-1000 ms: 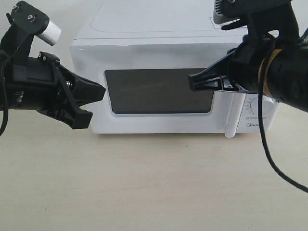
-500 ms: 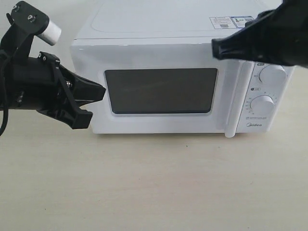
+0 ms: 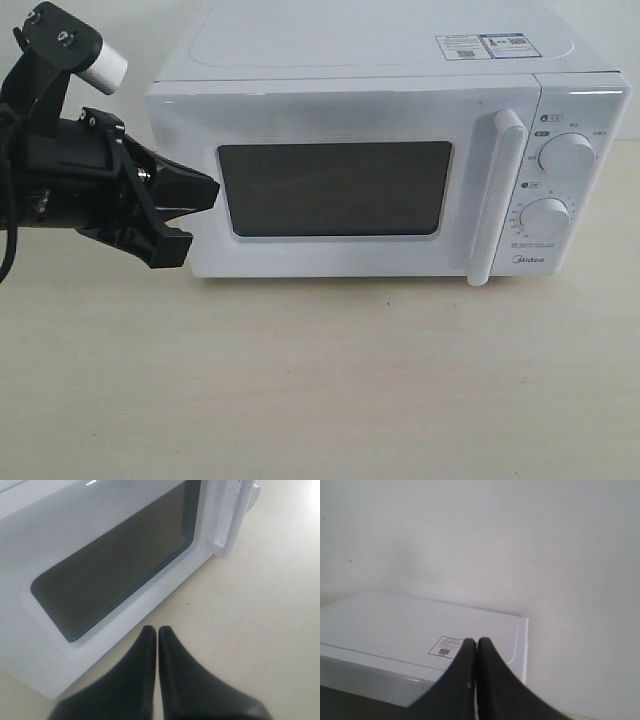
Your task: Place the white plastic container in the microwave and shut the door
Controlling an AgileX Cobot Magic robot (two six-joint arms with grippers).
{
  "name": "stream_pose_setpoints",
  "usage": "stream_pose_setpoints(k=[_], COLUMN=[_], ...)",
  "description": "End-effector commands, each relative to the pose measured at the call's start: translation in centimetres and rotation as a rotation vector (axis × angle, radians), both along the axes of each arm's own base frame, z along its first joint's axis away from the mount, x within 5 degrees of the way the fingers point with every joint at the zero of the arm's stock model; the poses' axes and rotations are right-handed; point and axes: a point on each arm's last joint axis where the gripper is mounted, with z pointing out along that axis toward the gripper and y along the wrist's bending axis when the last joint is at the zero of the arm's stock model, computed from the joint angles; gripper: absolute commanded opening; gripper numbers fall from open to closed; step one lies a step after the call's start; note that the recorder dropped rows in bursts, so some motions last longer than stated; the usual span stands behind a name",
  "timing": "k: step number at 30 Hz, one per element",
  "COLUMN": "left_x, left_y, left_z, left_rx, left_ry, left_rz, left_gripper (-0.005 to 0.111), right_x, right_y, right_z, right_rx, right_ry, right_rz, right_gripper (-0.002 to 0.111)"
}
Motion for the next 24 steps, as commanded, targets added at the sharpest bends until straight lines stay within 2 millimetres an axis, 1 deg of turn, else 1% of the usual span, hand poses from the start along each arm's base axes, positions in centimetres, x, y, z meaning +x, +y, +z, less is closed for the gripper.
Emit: stream_pose_setpoints(k=[1, 9, 12, 15, 18, 19, 21, 22, 24], left_x=[-0.1, -0.1, -0.1, -0.1, -0.1, -0.1, -0.1, -0.1, -0.1], left_y=[0.0, 0.0, 0.0, 0.0, 0.0, 0.0, 0.0, 0.0, 0.0], left_z=[0.0, 0.0, 0.0, 0.0, 0.0, 0.0, 0.0, 0.0, 0.0], left_rx=[-0.008, -0.008, -0.008, -0.008, -0.008, -0.008, -0.008, -0.008, -0.008], left_ry=[-0.001, -0.002, -0.002, -0.002, -0.002, -0.002, -0.002, -0.002, -0.002], left_rz=[0.008, 0.009, 0.009, 0.009, 0.009, 0.009, 0.009, 0.009, 0.009], left_gripper=[0.004, 0.004, 0.004, 0.004, 0.004, 0.004, 0.004, 0.004, 0.004], right_x=[-1.5, -1.6, -1.5, -1.5, -1.6, -1.7, -1.8, -2.1, -4.0], right_y=[-0.6, -0.4, -0.6, -0.6, -0.2, 0.3, 0.8, 0.8, 0.3], right_z=[-0.2, -0.4, -1.0, -1.9, -2.8, -3.0, -3.2, -3.4, -4.5], right_rx=[0.007, 0.002, 0.038, 0.001, -0.112, -0.154, -0.136, -0.129, -0.118], right_ry=[-0.043, -0.027, 0.041, 0.143, 0.224, 0.243, 0.239, 0.223, 0.123], right_rz=[-0.033, -0.021, -0.047, -0.049, 0.002, 0.056, 0.115, 0.12, 0.112], right_gripper=[0.0, 0.0, 0.0, 0.0, 0.0, 0.0, 0.0, 0.0, 0.0])
